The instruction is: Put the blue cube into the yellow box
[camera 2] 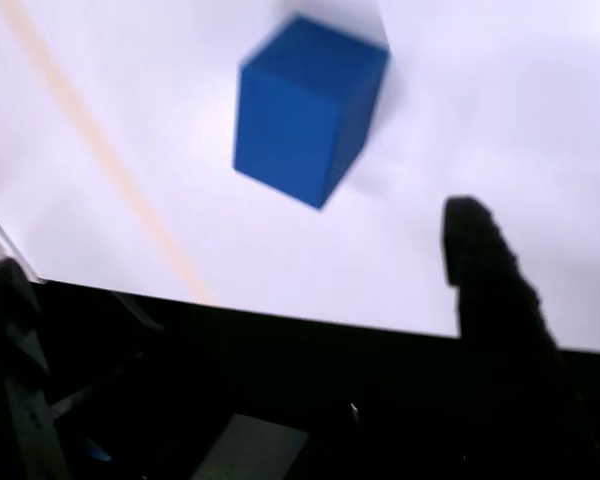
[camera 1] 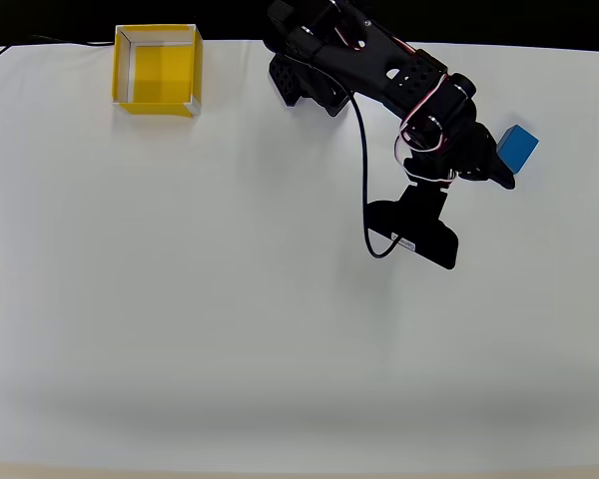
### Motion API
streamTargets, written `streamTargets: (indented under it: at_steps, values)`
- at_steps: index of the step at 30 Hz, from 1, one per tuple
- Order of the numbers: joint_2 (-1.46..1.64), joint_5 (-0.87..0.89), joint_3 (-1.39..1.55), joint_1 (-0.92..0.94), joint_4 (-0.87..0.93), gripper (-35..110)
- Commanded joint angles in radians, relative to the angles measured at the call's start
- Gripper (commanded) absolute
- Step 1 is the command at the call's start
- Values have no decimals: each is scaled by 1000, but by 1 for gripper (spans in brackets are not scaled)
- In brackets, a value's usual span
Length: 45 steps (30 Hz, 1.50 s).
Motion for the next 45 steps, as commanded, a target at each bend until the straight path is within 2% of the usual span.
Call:
streamTargets:
  at_steps: [1,7,18,32,45]
  values:
    - [-83,127,-193,-123,58,51]
    - [-316,247,-380,-259,152,56]
    - [-617,356,-569,-322,166,66]
    - [-908,423,-775,-356,167,61]
    - [-1014,472,-815,-357,167,56]
